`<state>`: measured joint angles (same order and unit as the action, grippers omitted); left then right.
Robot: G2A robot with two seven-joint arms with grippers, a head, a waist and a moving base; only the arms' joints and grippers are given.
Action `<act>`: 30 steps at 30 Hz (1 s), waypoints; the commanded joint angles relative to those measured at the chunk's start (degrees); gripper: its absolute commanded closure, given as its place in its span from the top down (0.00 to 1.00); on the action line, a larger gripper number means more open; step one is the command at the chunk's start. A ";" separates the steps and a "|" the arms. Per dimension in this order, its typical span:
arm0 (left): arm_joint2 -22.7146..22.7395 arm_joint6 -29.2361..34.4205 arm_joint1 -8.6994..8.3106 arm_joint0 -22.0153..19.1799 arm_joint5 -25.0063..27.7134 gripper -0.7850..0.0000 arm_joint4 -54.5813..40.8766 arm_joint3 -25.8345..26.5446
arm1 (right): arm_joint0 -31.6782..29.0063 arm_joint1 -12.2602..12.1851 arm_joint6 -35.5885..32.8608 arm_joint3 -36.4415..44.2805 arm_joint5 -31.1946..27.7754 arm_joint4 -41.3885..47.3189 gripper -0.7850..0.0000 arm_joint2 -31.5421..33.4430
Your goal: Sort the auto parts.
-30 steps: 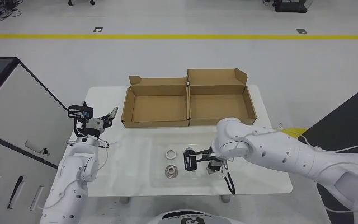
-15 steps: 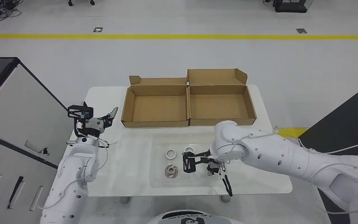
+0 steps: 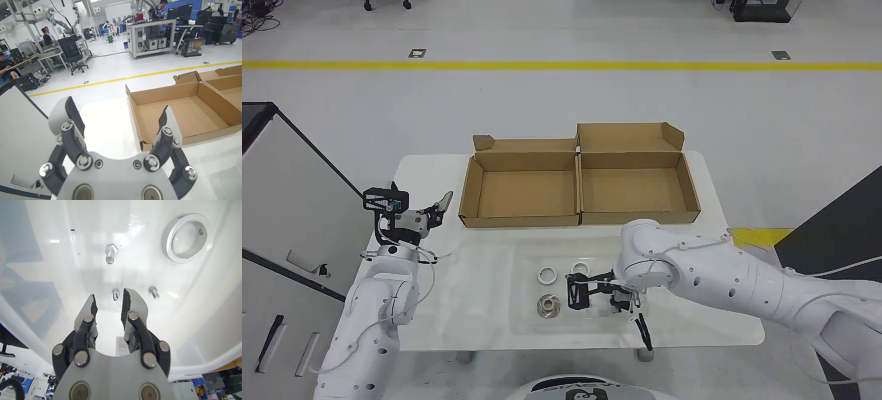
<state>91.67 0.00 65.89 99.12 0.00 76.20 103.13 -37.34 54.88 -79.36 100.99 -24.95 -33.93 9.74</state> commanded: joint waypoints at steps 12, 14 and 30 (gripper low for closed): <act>0.00 0.00 0.00 0.00 0.00 1.00 0.00 0.00 | -0.12 1.07 0.49 -2.07 -0.49 -1.13 0.37 0.00; 0.00 0.00 0.00 0.00 0.00 1.00 0.00 0.00 | -0.18 1.21 0.62 -2.38 -0.61 -1.28 0.36 0.00; 0.00 0.00 0.00 0.00 0.00 1.00 0.00 0.00 | -0.71 2.54 0.50 -4.98 -0.49 -1.45 0.00 0.00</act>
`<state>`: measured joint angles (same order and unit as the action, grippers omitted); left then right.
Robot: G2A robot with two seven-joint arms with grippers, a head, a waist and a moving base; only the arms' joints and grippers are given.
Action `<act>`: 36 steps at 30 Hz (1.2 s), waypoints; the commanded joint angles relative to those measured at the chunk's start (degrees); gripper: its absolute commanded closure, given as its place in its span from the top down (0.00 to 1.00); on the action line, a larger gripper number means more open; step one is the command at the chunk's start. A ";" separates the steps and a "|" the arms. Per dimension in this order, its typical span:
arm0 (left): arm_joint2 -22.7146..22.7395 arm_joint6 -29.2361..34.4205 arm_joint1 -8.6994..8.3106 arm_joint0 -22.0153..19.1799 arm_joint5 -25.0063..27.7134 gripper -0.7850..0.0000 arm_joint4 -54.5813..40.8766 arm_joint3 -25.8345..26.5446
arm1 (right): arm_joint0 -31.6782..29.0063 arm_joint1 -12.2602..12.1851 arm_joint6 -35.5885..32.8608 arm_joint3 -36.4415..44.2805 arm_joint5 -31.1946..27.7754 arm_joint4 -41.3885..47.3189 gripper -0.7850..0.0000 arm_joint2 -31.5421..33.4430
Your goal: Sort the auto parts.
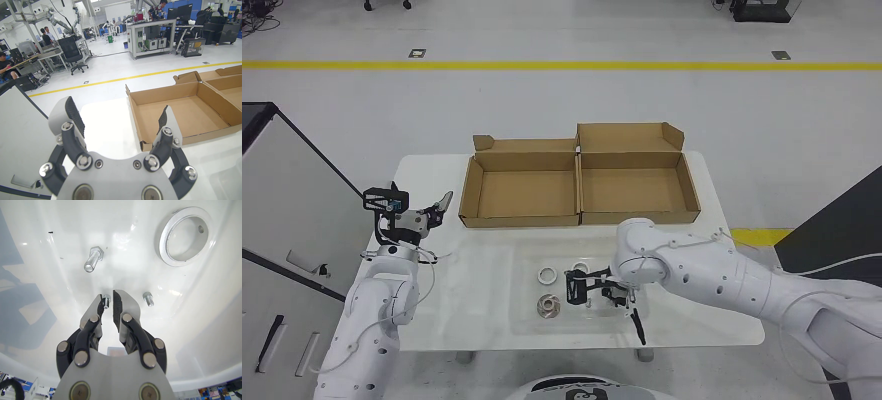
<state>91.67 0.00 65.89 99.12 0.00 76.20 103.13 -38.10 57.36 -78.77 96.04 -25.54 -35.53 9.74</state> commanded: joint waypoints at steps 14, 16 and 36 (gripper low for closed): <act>0.00 0.00 0.00 0.00 0.00 1.00 0.00 0.00 | 9.73 -2.82 -3.55 7.72 3.57 13.06 0.00 0.00; 0.00 0.00 0.00 0.00 0.00 1.00 0.00 0.00 | 12.30 -3.90 -3.97 9.38 3.98 15.35 0.00 0.09; 0.00 0.00 0.00 0.00 0.00 1.00 0.00 0.00 | 24.63 -14.69 -2.33 17.93 2.35 36.55 0.00 6.93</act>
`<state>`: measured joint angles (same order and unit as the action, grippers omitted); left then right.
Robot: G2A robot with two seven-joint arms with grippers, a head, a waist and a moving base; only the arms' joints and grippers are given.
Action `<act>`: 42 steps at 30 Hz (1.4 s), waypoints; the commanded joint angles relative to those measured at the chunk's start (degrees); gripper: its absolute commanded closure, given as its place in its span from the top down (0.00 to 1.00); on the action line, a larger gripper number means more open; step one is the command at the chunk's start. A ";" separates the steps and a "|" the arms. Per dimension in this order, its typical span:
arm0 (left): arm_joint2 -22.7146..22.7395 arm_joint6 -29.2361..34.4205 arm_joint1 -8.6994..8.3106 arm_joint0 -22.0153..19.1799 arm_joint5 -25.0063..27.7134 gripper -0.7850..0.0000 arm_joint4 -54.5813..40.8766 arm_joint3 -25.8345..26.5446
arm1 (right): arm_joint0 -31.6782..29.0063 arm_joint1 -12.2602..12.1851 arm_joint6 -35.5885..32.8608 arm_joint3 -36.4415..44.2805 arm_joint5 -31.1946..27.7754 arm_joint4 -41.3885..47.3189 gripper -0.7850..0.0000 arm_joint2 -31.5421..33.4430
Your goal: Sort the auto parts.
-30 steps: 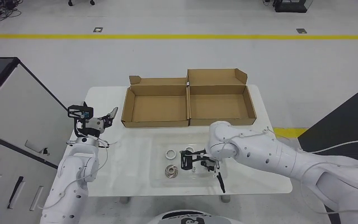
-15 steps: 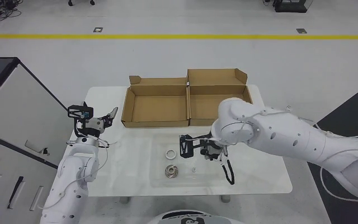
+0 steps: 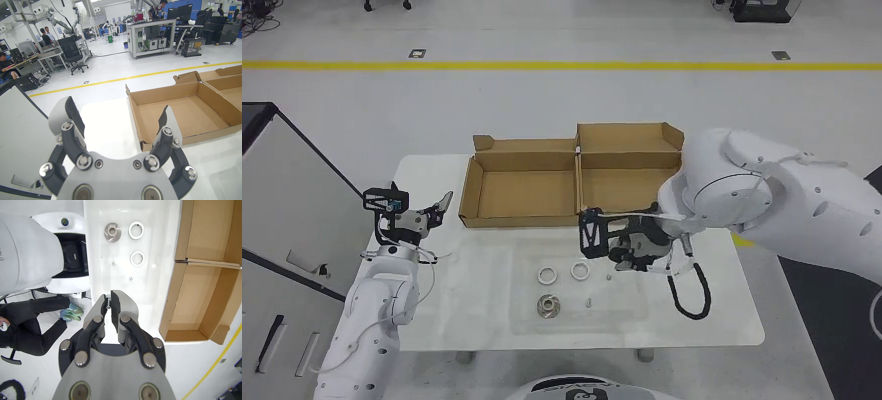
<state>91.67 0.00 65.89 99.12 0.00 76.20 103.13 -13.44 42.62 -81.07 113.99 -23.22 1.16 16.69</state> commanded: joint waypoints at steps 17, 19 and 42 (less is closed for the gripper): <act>0.00 0.00 0.00 0.00 0.00 1.00 0.00 0.00 | -7.50 -4.08 12.49 -12.06 -6.40 25.53 0.00 10.28; 0.00 0.00 0.00 0.00 0.00 1.00 0.00 0.00 | -10.30 -5.23 13.64 -13.94 -9.42 31.97 0.00 12.32; 0.00 0.00 0.00 0.00 0.00 1.00 0.00 0.00 | -27.74 -2.47 19.75 1.21 -19.78 73.26 0.00 28.25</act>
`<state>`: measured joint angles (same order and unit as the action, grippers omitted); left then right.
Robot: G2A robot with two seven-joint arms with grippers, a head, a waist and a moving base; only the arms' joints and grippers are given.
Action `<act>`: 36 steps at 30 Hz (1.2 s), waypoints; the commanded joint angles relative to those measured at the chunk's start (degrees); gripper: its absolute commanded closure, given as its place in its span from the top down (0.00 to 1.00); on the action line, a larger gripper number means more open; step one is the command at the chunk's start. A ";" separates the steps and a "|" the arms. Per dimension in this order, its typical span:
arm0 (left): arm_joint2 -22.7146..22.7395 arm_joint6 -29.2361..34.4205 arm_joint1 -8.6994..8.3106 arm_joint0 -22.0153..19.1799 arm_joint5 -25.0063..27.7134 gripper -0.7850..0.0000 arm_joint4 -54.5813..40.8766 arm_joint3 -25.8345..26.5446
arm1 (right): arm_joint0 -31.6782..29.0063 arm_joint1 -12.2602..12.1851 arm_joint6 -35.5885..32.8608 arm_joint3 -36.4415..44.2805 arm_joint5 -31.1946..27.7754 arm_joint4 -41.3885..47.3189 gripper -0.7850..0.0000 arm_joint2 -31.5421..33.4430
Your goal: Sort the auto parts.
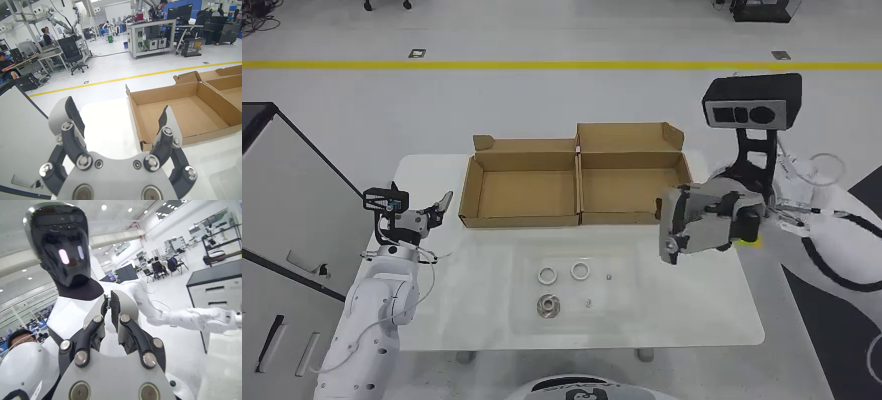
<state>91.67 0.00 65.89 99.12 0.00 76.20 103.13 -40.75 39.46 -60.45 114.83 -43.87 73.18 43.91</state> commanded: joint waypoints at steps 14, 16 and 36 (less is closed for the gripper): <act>0.00 0.00 0.00 0.00 0.00 1.00 0.00 0.00 | -3.35 4.80 -6.76 0.48 6.76 6.41 0.00 6.17; 0.00 0.00 0.00 0.00 0.00 1.00 0.00 0.00 | -3.35 4.80 -6.76 0.48 6.76 6.41 0.00 6.17; 0.00 0.00 0.00 0.00 0.00 1.00 0.00 0.00 | -10.35 11.00 -10.97 2.74 11.03 25.17 0.00 5.77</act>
<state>91.67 0.00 65.89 99.12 0.00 76.20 103.13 -50.94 50.26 -71.35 117.66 -32.91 98.42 49.56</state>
